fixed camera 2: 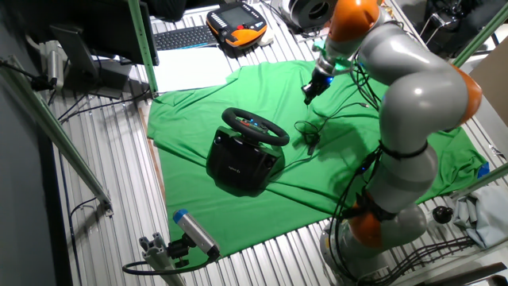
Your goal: Rotate the steering wheel 90 degrees counterclockwise
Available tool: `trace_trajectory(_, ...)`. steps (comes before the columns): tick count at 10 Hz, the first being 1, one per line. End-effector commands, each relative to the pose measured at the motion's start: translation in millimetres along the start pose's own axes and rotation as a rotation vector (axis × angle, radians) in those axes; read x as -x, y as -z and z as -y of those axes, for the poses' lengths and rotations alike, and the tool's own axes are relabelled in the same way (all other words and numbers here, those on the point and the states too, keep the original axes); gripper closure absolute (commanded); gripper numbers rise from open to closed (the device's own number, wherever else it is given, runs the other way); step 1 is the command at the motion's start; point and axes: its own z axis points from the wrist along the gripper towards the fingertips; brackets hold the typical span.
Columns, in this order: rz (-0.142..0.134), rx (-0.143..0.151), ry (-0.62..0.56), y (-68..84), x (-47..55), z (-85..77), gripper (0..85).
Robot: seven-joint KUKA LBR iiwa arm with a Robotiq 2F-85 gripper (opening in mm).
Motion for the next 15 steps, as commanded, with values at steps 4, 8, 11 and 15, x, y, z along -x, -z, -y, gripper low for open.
trace_trajectory(4,-0.047,0.154,-0.069,-5.4,3.0,-9.9,85.0)
trace_trajectory(8,-0.027,0.191,-0.230,-32.1,5.9,-109.8,85.0)
trace_trajectory(11,0.017,0.174,-0.269,-58.7,-2.8,-130.9,85.0)
trace_trajectory(15,-0.024,0.050,-0.299,-55.7,-2.0,-128.0,85.0)
